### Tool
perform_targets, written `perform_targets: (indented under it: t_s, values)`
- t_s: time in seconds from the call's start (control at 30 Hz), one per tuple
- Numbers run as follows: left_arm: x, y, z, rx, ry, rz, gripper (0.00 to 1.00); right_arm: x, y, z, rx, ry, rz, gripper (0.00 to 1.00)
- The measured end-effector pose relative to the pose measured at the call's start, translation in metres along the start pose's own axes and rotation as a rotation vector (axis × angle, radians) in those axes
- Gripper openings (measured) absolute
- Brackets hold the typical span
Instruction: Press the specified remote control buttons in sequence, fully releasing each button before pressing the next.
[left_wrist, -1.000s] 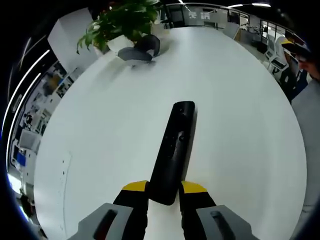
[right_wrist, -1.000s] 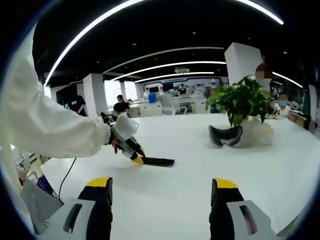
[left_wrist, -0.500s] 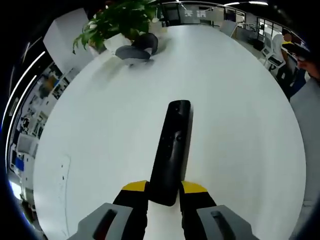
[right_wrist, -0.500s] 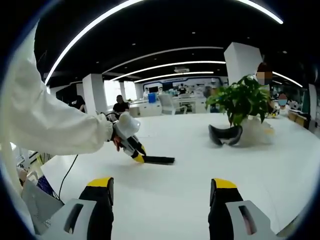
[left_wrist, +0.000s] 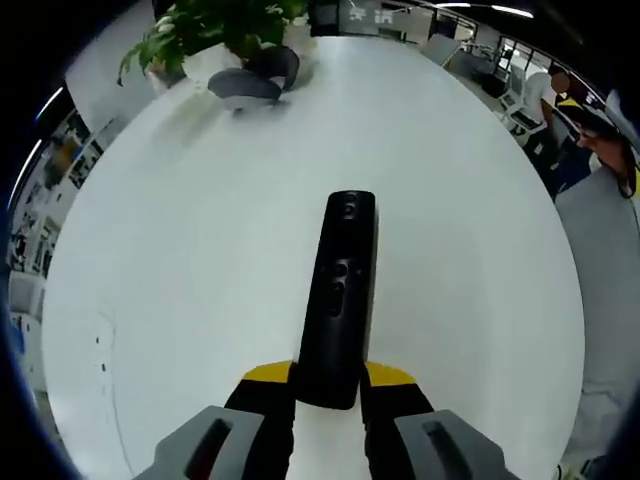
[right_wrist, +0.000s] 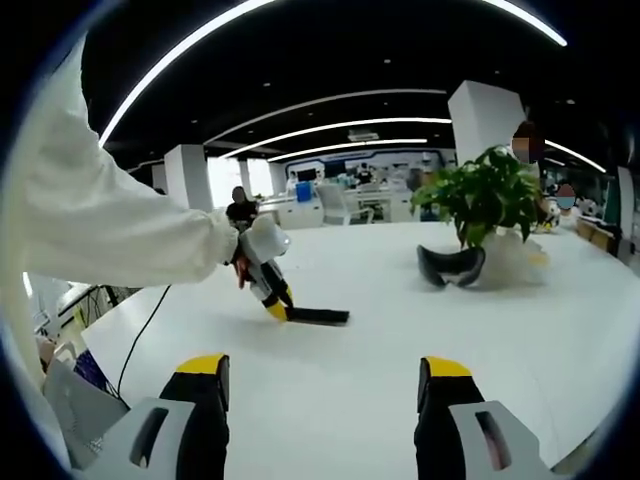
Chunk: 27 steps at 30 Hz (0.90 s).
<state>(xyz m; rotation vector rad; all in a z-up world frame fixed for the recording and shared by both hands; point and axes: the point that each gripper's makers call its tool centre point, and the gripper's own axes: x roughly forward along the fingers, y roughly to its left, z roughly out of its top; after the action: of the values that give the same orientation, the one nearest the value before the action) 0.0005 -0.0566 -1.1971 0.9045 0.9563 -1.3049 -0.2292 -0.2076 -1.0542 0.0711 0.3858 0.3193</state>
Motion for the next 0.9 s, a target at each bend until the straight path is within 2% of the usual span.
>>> perform_targets:
  t_s: [0.23,0.3,0.4,0.43,0.57,0.63,0.9]
  values:
    - [-0.001,0.000,0.001,0.011,0.017,-0.008,0.23,0.001,0.001,-0.001,0.004,0.011,0.008,0.75]
    - [-0.001,0.000,0.002,0.006,0.028,-0.011,0.23,-0.001,0.001,0.002,0.018,-0.009,0.011,0.75]
    - [-0.001,0.001,0.002,0.005,0.035,-0.015,0.23,0.001,0.001,-0.002,0.012,0.013,0.012,0.74]
    - [-0.001,0.004,0.003,0.032,0.036,-0.001,0.23,0.001,0.002,-0.002,0.012,0.012,0.016,0.74]
    - [-0.002,0.011,0.004,0.034,0.031,0.017,0.23,0.001,0.002,-0.002,0.004,0.012,0.016,0.73]
    - [-0.002,0.015,0.006,0.061,0.035,0.033,0.23,0.000,0.003,-0.002,0.014,0.013,0.023,0.73]
    - [-0.003,0.033,0.009,0.036,0.032,0.053,0.22,0.001,0.002,-0.002,0.010,0.017,0.016,0.71]
